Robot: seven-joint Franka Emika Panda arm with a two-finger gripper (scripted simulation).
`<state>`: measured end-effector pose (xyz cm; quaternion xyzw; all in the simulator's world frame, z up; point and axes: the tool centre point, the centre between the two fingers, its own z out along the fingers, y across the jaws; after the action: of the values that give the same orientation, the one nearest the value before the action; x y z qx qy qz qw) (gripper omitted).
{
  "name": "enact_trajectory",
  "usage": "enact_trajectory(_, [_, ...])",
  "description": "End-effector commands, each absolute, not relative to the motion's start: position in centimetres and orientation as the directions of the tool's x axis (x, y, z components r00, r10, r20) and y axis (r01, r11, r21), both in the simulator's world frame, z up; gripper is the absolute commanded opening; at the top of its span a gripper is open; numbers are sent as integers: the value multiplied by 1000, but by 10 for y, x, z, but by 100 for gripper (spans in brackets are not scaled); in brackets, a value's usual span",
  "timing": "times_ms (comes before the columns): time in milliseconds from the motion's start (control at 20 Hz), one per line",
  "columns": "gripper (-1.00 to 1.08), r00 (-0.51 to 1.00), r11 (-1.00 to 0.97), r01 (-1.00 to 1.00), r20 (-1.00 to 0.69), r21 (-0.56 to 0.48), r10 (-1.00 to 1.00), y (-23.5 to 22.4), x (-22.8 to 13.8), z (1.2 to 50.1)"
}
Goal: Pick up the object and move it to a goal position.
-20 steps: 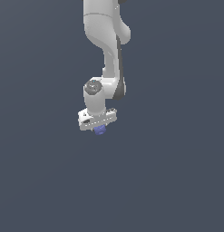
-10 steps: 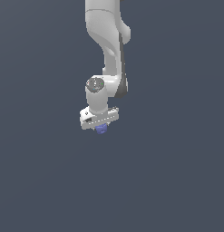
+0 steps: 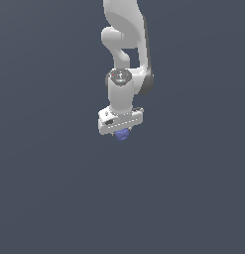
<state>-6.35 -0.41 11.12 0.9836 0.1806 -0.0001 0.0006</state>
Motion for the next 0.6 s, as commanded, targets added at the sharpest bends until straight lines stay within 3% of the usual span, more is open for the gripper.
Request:
enact_trajectory(0, [-100,935,-935,356,0,2,356,17,-63,134])
enact_trajectory(550, [-100,935,-935,356,0,2,356,114,-60,239])
